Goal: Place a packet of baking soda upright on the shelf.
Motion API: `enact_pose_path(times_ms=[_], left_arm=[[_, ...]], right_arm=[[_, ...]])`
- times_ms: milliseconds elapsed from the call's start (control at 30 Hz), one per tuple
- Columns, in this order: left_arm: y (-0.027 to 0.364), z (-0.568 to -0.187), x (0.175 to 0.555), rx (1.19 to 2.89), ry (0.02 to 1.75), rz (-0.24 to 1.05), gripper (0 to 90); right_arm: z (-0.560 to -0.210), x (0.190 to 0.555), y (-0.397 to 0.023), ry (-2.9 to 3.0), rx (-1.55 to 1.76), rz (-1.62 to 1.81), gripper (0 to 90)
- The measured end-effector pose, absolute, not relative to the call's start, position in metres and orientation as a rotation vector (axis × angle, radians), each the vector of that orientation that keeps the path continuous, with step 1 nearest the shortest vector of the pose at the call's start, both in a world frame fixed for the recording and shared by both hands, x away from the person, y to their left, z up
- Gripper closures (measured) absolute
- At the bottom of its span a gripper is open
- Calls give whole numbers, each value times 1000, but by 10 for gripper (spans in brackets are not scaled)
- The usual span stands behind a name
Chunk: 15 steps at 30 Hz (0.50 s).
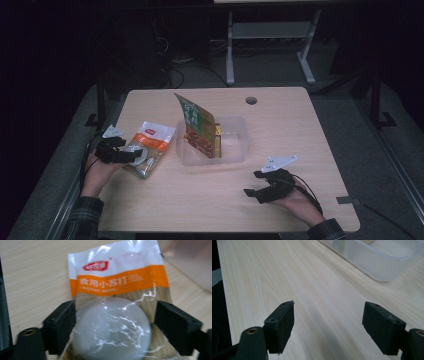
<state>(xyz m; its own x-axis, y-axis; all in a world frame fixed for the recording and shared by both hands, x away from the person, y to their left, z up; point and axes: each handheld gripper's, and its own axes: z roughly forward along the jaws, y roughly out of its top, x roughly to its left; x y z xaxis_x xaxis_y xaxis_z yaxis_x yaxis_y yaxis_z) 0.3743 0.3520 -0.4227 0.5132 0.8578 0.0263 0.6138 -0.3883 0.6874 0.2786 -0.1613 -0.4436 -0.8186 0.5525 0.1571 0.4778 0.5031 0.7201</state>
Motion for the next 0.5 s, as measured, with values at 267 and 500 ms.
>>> enact_pose_path(times_ms=[267,500], left_arm=[[363,-437,400,2117,1233,487,252],[366,-453,412,2092,1276,377,261]], right_arm=[[-442,278,-163,2633,910,1223,254],[-441,277,-163,2631,905,1210,254]])
